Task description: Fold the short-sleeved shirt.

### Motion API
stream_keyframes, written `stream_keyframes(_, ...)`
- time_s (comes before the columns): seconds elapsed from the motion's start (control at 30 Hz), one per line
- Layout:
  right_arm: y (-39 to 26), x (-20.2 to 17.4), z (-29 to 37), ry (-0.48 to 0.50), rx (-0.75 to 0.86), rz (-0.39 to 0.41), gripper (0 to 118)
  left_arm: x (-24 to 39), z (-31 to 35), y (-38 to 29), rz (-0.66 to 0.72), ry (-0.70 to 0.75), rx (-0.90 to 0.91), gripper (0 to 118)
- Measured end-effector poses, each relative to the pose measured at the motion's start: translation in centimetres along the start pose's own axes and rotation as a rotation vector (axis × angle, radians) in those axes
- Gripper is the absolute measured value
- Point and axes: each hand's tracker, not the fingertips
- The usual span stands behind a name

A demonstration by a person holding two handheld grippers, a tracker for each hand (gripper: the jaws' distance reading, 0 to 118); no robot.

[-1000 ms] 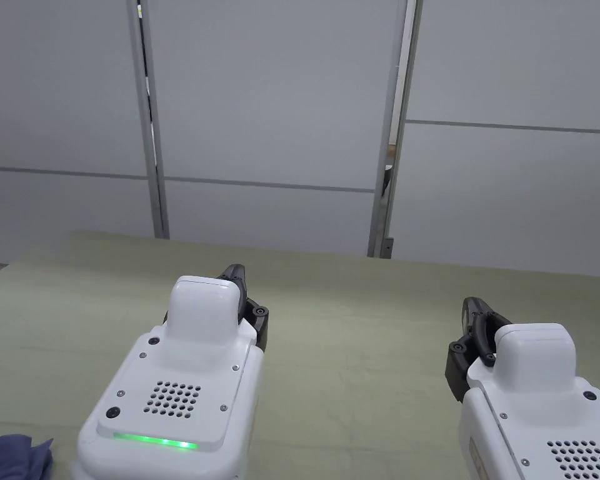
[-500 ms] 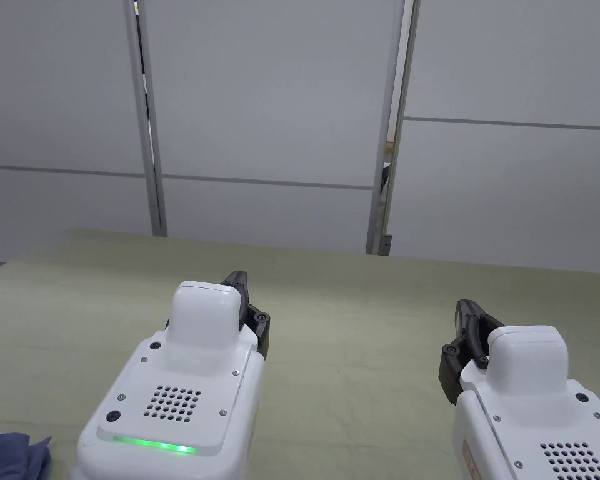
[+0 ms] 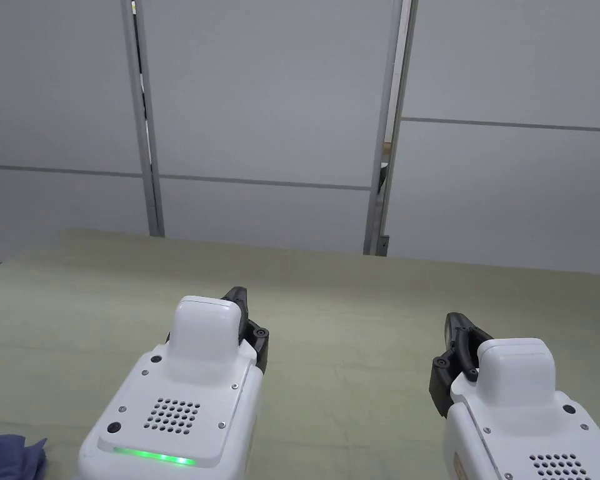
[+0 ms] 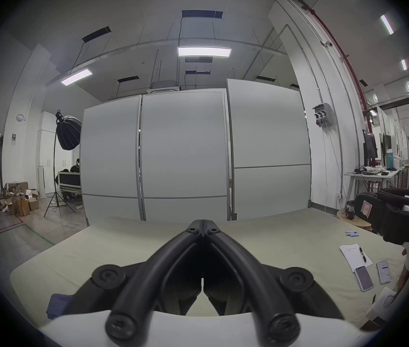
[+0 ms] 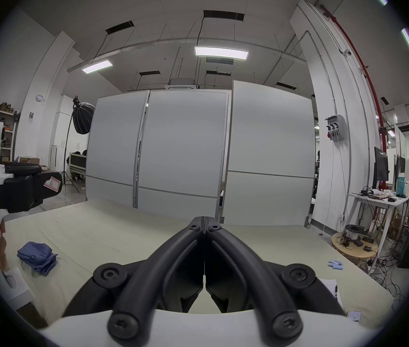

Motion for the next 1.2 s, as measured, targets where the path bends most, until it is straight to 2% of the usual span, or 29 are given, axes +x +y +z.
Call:
stream_keyframes(0.37,-0.6,-0.6,0.3,0.031,-0.002,-0.010,2,-0.2,0.1,-0.7,0.016,0.008,-0.006,0)
stream_keyframes(0.43,-0.6,-0.7,0.4,0.029,0.006,-0.011,7,-0.3,0.3,-0.8,0.017,0.012,-0.004,14)
stream_keyframes(0.47,-0.6,-0.8,0.4,0.027,0.008,-0.012,14,-0.4,0.3,-0.9,0.021,0.011,-0.007,17)
stream_keyframes(0.5,-0.7,-0.8,0.4,0.029,0.010,-0.015,28,-0.5,0.3,-0.9,0.026,0.012,-0.006,29)
stream_keyframes(0.53,-0.7,-0.8,0.4,0.032,0.013,-0.018,48,-0.6,0.4,-1.0,0.031,0.015,-0.006,49)
stream_keyframes(0.57,-0.7,-0.9,0.4,0.032,0.013,-0.017,79,-0.8,0.4,-1.0,0.037,0.016,-0.005,81)
stream_keyframes(0.6,-0.7,-1.0,0.3,0.031,0.010,-0.016,114,-0.9,0.4,-1.0,0.047,0.016,-0.011,115)
stream_keyframes(0.63,-0.7,-1.1,0.3,0.025,0.004,-0.015,118,-1.0,0.2,-1.0,0.058,0.014,-0.022,118)
stream_keyframes(0.7,-0.8,-1.4,0.7,0.016,0.056,-0.011,118,-1.4,0.8,-1.1,0.086,0.027,0.039,118)
stream_keyframes(1.2,-1.1,-1.7,1.0,0.003,0.036,-0.017,118,-1.8,1.0,-1.4,0.071,0.062,0.011,118)
